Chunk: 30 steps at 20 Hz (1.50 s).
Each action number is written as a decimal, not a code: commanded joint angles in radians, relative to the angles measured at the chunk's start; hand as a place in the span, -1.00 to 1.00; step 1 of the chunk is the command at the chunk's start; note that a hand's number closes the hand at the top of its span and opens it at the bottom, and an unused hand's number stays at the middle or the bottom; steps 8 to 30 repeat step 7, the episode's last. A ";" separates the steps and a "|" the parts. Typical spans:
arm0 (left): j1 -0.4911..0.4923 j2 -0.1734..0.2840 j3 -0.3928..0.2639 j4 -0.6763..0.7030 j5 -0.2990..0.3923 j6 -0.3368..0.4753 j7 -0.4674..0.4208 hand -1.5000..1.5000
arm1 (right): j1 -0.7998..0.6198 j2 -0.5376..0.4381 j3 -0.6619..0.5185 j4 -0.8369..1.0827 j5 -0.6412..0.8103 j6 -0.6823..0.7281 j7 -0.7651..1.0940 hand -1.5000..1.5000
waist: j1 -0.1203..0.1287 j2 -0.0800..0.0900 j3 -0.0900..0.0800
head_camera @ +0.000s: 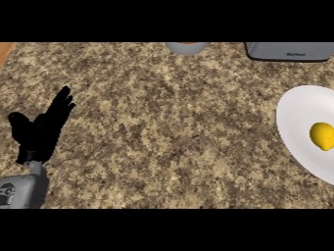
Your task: Pick the lemon from the placemat and place it in the plate
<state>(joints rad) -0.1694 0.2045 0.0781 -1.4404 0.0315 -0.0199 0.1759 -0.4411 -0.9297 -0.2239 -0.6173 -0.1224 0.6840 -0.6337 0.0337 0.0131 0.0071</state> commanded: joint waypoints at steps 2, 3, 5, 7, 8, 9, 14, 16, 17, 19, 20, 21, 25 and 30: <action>0.004 0.006 0.002 0.009 -0.009 0.000 -0.009 0.00 | 0.027 -0.017 0.030 0.045 0.020 0.189 -0.209 -1.00 | -0.004 0.001 0.000; 0.001 -0.015 -0.016 -0.006 -0.014 0.012 0.017 0.00 | 0.015 -0.056 0.019 0.060 0.008 0.205 -0.200 -1.00 | 0.000 0.002 0.001; 0.003 -0.021 -0.018 0.021 -0.025 0.016 -0.023 0.00 | 0.014 -0.035 0.049 0.057 0.032 0.162 -0.210 -1.00 | 0.006 0.007 0.001; -0.018 -0.024 -0.016 0.018 -0.028 0.026 -0.018 0.00 | 0.012 -0.038 0.050 0.080 0.029 0.134 -0.216 -1.00 | 0.012 0.010 0.004; -0.018 -0.024 -0.016 0.018 -0.028 0.026 -0.018 0.00 | 0.012 -0.038 0.050 0.080 0.029 0.134 -0.216 -1.00 | 0.012 0.010 0.004; -0.018 -0.024 -0.016 0.018 -0.028 0.026 -0.018 0.00 | 0.012 -0.038 0.050 0.080 0.029 0.134 -0.216 -1.00 | 0.012 0.010 0.004; -0.018 -0.024 -0.016 0.018 -0.028 0.026 -0.018 0.00 | 0.012 -0.038 0.050 0.080 0.029 0.134 -0.216 -1.00 | 0.012 0.010 0.004; -0.018 -0.024 -0.016 0.018 -0.028 0.026 -0.018 0.00 | 0.012 -0.038 0.050 0.080 0.029 0.134 -0.216 -1.00 | 0.012 0.010 0.004; -0.018 -0.024 -0.016 0.018 -0.028 0.026 -0.018 0.00 | 0.012 -0.038 0.050 0.080 0.029 0.134 -0.216 -1.00 | 0.012 0.010 0.004; -0.018 -0.024 -0.016 0.018 -0.028 0.026 -0.018 0.00 | 0.012 -0.038 0.050 0.080 0.029 0.134 -0.216 -1.00 | 0.012 0.010 0.004; -0.018 -0.024 -0.016 0.018 -0.028 0.026 -0.018 0.00 | 0.012 -0.038 0.050 0.080 0.029 0.134 -0.216 -1.00 | 0.012 0.010 0.004; -0.018 -0.024 -0.016 0.018 -0.028 0.026 -0.018 0.00 | 0.012 -0.038 0.050 0.080 0.029 0.134 -0.216 -1.00 | 0.012 0.010 0.004; -0.018 -0.024 -0.016 0.018 -0.028 0.026 -0.018 0.00 | 0.012 -0.038 0.050 0.080 0.029 0.134 -0.216 -1.00 | 0.012 0.010 0.004; -0.018 -0.024 -0.016 0.018 -0.028 0.026 -0.018 0.00 | 0.012 -0.038 0.050 0.080 0.029 0.134 -0.216 -1.00 | 0.012 0.010 0.004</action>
